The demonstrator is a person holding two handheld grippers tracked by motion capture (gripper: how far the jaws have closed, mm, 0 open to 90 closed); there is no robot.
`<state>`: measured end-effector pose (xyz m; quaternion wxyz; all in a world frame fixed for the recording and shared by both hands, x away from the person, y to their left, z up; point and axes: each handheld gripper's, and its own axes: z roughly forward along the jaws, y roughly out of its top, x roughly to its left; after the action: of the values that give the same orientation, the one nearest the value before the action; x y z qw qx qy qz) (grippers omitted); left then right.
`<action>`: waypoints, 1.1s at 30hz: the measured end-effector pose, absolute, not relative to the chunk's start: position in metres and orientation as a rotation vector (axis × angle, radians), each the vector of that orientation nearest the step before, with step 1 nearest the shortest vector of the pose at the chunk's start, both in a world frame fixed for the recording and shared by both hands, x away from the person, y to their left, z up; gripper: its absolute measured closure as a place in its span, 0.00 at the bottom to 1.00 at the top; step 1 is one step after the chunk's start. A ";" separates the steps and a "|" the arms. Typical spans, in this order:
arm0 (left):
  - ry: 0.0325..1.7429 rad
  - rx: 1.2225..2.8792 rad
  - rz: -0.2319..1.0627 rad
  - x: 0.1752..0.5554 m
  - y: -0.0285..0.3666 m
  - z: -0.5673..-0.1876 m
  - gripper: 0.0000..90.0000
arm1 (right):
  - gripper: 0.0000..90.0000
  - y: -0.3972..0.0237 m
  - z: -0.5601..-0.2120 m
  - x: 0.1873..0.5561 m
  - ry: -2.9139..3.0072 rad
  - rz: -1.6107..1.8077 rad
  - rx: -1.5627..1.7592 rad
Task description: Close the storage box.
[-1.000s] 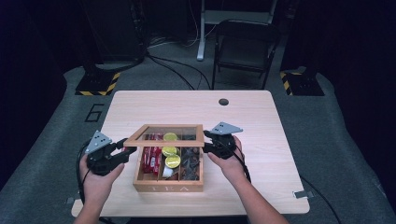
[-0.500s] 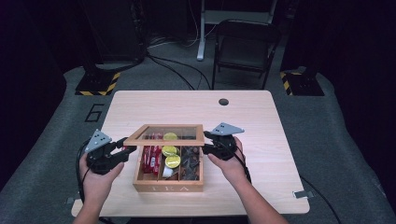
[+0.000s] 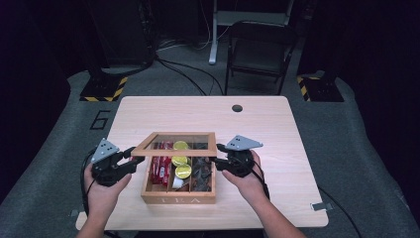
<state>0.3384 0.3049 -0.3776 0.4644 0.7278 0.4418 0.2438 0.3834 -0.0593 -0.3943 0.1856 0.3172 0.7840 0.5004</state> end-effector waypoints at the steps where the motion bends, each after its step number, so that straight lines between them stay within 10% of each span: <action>1: 1.083 1.789 0.599 0.337 0.305 -0.379 0.65 | 0.58 -0.059 -0.393 0.381 2.209 1.409 0.883; 33: 1.026 1.840 0.610 0.310 0.307 -0.432 0.64 | 0.57 -0.064 -0.428 0.338 2.270 1.404 0.849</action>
<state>0.3096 0.3070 -0.4322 0.4566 0.7463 0.4163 0.2474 0.3379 -0.0641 -0.4279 0.1693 0.2988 0.7988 0.4939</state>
